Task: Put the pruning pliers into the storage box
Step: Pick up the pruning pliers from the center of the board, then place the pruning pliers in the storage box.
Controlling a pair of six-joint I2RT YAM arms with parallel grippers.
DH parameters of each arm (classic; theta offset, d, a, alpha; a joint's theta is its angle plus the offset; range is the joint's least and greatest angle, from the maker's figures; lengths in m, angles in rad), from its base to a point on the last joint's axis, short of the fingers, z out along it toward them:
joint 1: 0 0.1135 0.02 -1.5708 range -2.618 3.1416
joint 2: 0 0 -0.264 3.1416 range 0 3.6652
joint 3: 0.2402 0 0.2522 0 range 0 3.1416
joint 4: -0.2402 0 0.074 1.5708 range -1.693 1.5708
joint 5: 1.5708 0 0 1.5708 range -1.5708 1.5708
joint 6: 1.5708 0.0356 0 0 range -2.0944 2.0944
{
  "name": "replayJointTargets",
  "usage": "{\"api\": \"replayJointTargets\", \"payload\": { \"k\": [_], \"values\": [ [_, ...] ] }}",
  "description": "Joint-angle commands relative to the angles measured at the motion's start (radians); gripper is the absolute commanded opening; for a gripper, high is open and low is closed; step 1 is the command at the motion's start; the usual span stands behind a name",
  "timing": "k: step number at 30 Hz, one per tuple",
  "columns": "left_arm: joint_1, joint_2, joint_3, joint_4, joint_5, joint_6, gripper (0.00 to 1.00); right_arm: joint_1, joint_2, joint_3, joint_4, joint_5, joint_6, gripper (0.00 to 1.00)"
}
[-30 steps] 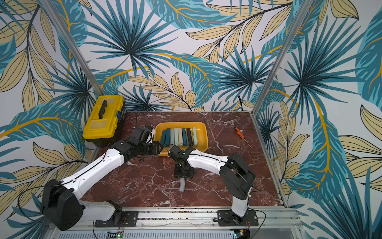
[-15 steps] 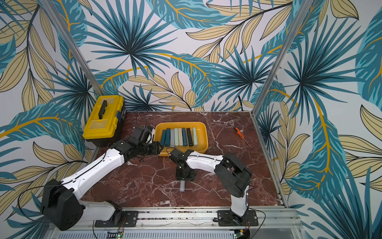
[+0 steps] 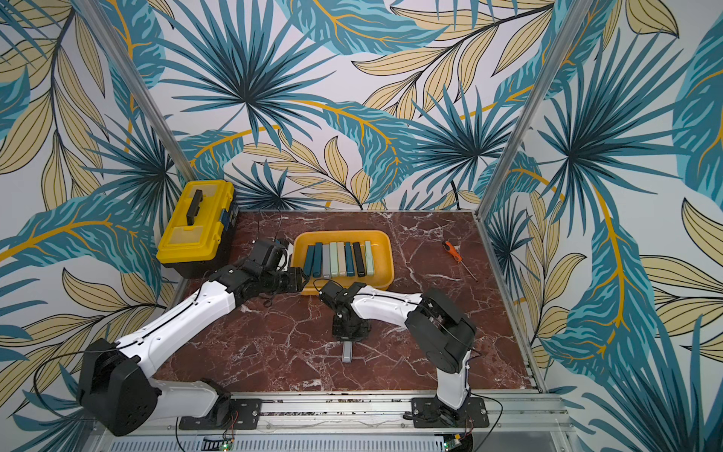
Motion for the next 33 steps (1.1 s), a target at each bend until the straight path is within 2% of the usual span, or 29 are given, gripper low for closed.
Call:
{"api": "replayJointTargets", "payload": {
  "k": [1, 8, 15, 22, 29, 33],
  "values": [
    [0.006, -0.009, -0.005, 0.002, 0.001, -0.005, 0.53, 0.006, -0.035, 0.051, -0.077, 0.04, -0.042, 0.16],
    [0.005, -0.014, -0.003, -0.003, -0.005, -0.002, 0.53, -0.026, -0.09, 0.171, -0.206, 0.094, -0.137, 0.16],
    [0.005, -0.014, -0.001, -0.001, -0.01, -0.005, 0.53, -0.155, -0.111, 0.368, -0.338, 0.164, -0.312, 0.16],
    [0.005, 0.003, 0.02, -0.012, -0.009, -0.005, 0.53, -0.285, -0.008, 0.566, -0.348, 0.218, -0.508, 0.16],
    [0.006, 0.035, 0.054, -0.022, -0.004, -0.006, 0.53, -0.391, 0.168, 0.728, -0.272, 0.141, -0.594, 0.17],
    [0.005, 0.041, 0.061, -0.025, -0.007, -0.002, 0.53, -0.435, 0.266, 0.809, -0.263, 0.143, -0.63, 0.17]
  ]
}}
